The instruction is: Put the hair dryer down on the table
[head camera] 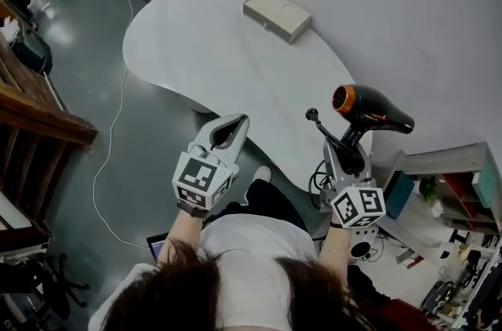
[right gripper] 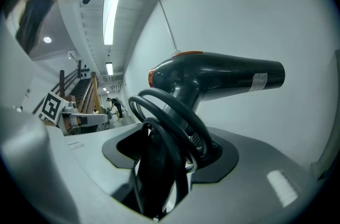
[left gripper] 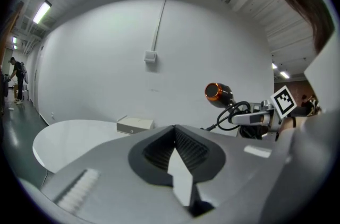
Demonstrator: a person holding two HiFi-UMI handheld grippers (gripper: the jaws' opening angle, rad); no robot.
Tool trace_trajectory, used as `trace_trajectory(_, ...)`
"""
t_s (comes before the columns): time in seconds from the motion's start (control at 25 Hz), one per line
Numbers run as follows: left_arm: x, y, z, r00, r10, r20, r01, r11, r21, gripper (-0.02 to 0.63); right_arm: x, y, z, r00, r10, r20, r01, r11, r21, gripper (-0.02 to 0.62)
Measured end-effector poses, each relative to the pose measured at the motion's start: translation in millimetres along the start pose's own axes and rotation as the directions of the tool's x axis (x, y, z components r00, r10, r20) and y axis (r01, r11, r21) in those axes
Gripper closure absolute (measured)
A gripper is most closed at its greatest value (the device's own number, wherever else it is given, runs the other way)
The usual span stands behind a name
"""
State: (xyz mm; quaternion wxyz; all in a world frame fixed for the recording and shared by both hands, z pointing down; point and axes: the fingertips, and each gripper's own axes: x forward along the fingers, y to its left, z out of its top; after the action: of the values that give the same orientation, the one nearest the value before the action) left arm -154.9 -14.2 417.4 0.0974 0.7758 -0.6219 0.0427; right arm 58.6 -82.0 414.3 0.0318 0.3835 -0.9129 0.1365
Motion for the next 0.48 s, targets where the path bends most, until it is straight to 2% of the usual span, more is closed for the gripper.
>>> trace_trajectory(0.24,76,-9,33,0.997,-0.073,0.031,0.071,0.996,0.045,0.549,28,-44,19,1.000,-0.016,0.024,0.016,1.000,-0.006,0.348)
trace_trajectory(0.48,130,-27,42,0.986,-0.164,0.029,0.162,0.985,0.055,0.549,35,-77,27,0.997,-0.069,0.018,0.069,0.998,-0.011,0.348)
